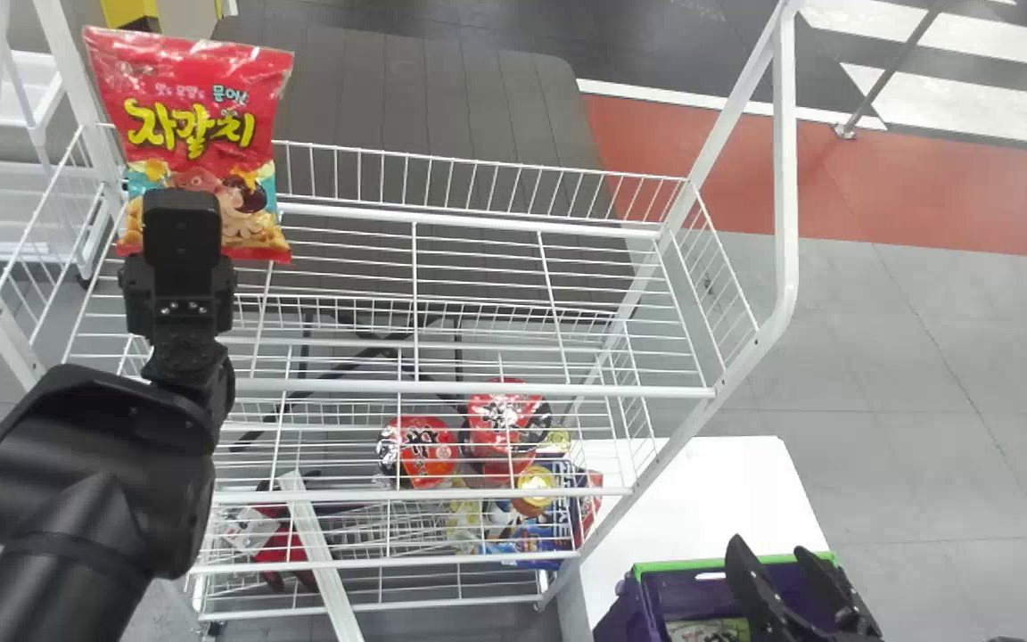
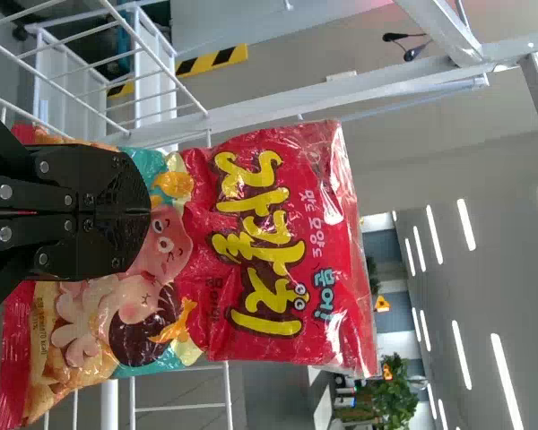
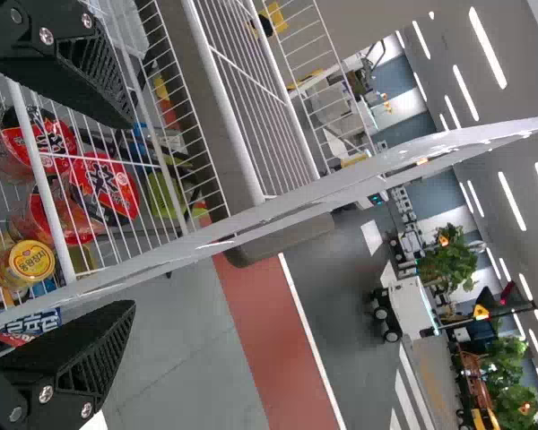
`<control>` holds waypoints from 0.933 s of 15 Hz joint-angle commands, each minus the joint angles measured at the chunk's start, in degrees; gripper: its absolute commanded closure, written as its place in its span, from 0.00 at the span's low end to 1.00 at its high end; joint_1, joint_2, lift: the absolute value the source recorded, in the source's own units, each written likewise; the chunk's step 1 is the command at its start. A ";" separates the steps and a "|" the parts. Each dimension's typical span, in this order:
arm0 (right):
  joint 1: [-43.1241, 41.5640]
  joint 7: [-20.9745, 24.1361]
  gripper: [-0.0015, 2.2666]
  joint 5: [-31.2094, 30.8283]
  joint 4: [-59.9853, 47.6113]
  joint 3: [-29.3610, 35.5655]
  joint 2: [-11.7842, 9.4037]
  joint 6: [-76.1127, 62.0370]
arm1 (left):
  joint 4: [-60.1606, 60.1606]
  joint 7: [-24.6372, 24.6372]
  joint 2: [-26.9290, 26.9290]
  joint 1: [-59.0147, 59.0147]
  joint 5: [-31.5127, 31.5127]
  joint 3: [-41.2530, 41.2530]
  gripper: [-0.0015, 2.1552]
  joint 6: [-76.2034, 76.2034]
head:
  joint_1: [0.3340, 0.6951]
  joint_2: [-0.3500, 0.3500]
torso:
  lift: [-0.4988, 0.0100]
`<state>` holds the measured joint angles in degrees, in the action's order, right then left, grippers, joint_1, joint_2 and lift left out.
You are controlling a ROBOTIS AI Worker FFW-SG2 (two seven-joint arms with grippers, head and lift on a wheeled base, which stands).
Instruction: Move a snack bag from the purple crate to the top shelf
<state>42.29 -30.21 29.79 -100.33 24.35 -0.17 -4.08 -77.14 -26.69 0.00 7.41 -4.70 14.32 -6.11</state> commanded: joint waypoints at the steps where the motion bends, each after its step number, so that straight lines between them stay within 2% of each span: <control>1: -0.02 -0.03 0.05 0.18 0.14 0.00 0.00 0.00 | 1.12 -0.03 0.15 0.50 -0.05 -0.09 0.99 -0.01 | 1.00 0.16 | 1.00; 14: -0.28 -0.91 0.05 0.97 1.01 0.26 0.00 0.00 | 2.61 -0.55 0.15 1.02 -0.75 -0.97 0.99 -0.01 | 1.00 0.19 | 1.00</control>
<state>42.01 -31.03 30.76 -99.40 24.55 -0.18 -4.08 -74.58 -27.12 0.00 8.42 -5.28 12.91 -6.11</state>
